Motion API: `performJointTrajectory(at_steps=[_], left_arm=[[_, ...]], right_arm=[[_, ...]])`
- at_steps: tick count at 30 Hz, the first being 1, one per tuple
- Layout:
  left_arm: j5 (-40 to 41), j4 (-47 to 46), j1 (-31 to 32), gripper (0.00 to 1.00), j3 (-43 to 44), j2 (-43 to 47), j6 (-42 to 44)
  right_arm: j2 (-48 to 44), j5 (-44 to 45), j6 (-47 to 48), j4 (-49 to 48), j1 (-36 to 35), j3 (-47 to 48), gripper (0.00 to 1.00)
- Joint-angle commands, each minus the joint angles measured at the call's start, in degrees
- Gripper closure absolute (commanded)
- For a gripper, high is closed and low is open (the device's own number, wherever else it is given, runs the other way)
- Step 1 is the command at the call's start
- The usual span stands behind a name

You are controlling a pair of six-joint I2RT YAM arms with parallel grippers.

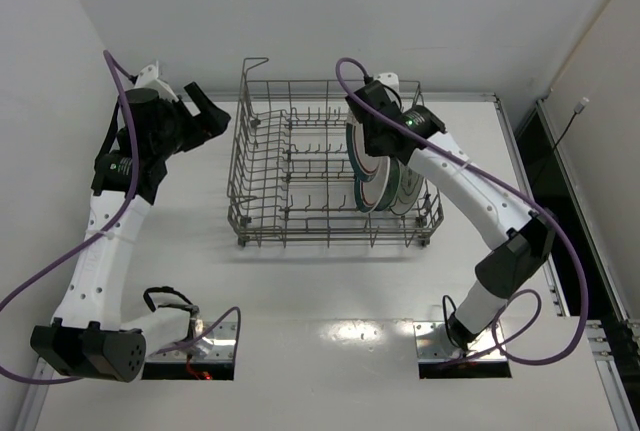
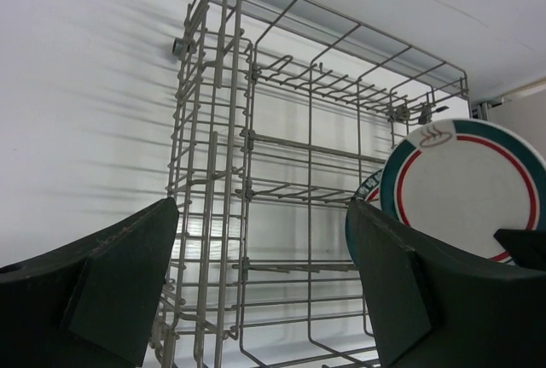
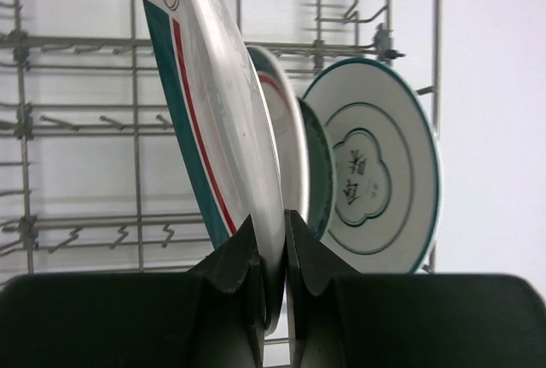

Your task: Load the plates into the dish rack

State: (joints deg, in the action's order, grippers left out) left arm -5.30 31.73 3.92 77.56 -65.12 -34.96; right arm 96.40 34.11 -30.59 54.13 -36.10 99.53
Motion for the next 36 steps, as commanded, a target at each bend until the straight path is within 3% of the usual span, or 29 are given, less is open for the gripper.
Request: performJointTrajectory(at_steps=[1, 10, 24, 25, 26, 32, 34, 35, 36], left_arm=[[-1.03, 0.71, -0.67, 0.22, 3.12, 2.02, 1.73], [-0.42, 2.29, -0.67, 0.22, 4.18, 3.07, 2.26], [2.22, 4.57, -0.67, 0.22, 4.71, 3.60, 3.32], [2.22, 4.57, -0.67, 0.22, 4.71, 3.60, 3.32], [2.22, 4.57, -0.67, 0.21, 4.71, 3.60, 3.32], [2.22, 4.57, -0.67, 0.21, 4.71, 3.60, 3.85], [2.75, 5.10, -0.67, 0.18, 4.71, 3.60, 4.37], [3.80, 5.10, -0.67, 0.15, 4.71, 3.60, 4.37], [4.42, 5.10, -0.67, 0.13, 4.71, 3.60, 4.98]], right_arm=[[-0.42, 8.51, -2.46, 1.76, -1.60, 3.13, 1.00], [4.23, 8.61, -7.20, 2.91, -3.89, -0.91, 1.00], [9.51, -5.00, -8.71, 1.07, -5.04, -0.91, 0.99], [8.99, -5.71, -8.70, 1.07, -5.04, -0.91, 0.94], [8.98, -6.50, -8.70, 1.07, -5.04, -0.91, 0.82], [4.68, -8.36, -7.20, 2.91, -4.51, -0.66, 0.66], [2.14, -8.36, -4.41, 4.31, -4.51, 1.62, 0.55], [1.34, -7.75, -3.52, 5.71, -4.51, 2.51, 0.40], [0.55, -7.13, -2.12, 6.86, -4.51, 3.65, 0.33]])
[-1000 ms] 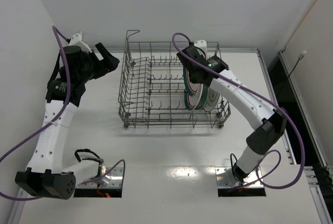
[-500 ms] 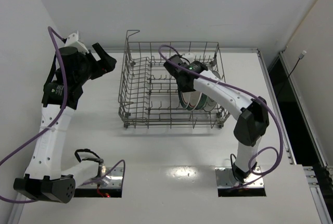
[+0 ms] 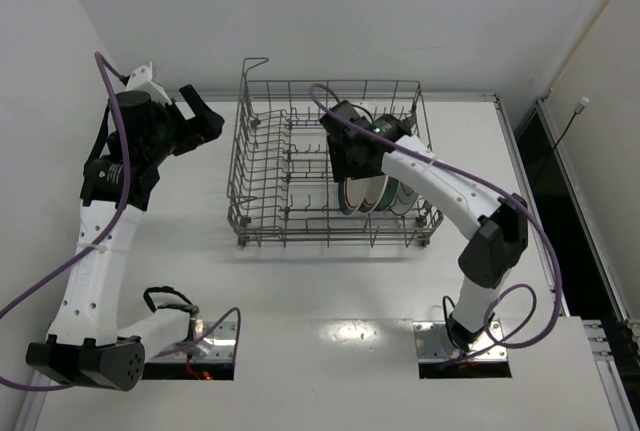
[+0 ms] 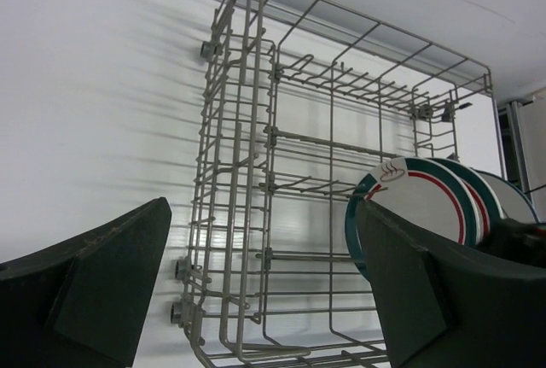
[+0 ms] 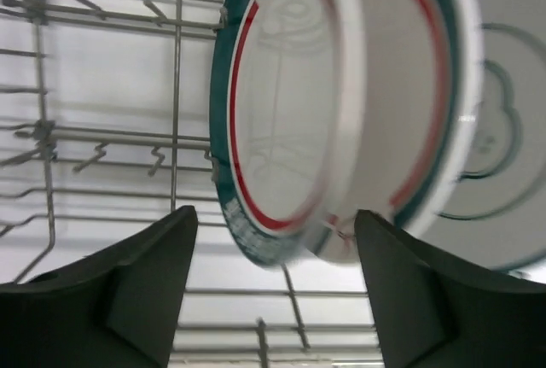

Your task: Load the plates into the dish rack

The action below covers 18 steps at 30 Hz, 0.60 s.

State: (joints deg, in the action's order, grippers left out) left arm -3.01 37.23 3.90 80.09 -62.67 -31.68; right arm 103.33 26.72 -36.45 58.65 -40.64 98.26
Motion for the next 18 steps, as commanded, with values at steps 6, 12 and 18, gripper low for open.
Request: performJointTrajectory(at_steps=[6, 12, 18], left_arm=[[7.39, -1.02, -1.18, 0.03, -0.90, 0.62, 2.77], [8.72, -2.87, -1.18, 0.03, -7.49, 1.15, 2.24], [10.03, -7.52, -1.18, 0.03, -10.57, 2.38, 1.71]], right_arm=[[-12.35, 3.25, 8.75, 8.84, 1.09, 8.88, 0.00], [-22.62, 0.56, 15.34, 1.14, 1.62, -4.53, 0.00], [-30.99, -5.21, 16.06, -8.64, 1.62, -11.68, 0.00]])
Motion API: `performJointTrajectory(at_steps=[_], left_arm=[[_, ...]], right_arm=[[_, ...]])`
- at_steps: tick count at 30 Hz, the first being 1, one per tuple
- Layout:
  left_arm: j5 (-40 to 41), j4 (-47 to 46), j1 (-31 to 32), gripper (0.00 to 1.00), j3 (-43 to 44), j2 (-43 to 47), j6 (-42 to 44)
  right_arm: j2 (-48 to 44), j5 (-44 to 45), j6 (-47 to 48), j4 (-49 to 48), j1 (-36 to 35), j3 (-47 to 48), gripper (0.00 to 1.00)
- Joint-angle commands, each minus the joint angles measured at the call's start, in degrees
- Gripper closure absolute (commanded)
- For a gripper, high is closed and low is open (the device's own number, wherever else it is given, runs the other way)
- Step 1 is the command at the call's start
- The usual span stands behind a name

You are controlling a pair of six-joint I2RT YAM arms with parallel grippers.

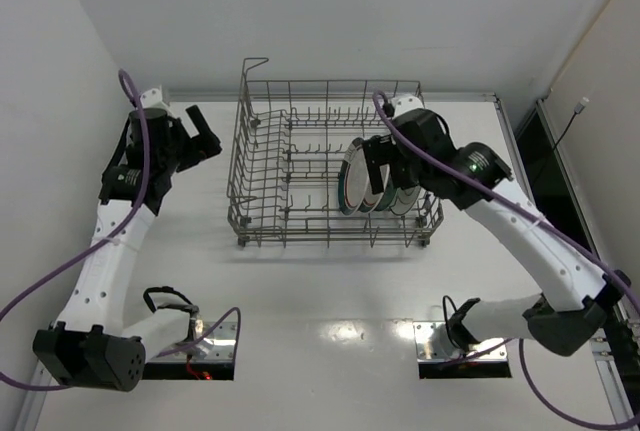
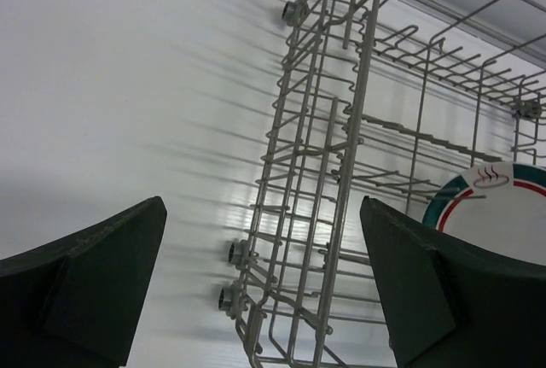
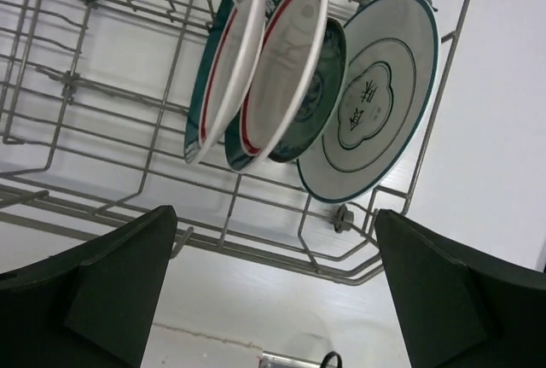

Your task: Load the plates into the dish rack

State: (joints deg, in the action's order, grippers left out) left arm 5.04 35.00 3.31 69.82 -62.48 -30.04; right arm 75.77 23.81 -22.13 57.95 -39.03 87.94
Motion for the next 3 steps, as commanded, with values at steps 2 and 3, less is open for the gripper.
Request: performJointTrajectory(at_steps=[2, 3], left_arm=[[4.01, -6.96, -0.59, 0.03, -0.92, 2.19, 0.07], [4.71, -6.97, -0.59, 0.03, -1.44, 2.19, 0.59]], right_arm=[[-3.43, 0.78, 1.13, -7.42, 0.00, -1.37, 0.00], [-2.82, 3.67, 1.12, -6.81, 0.00, 0.20, 0.00]])
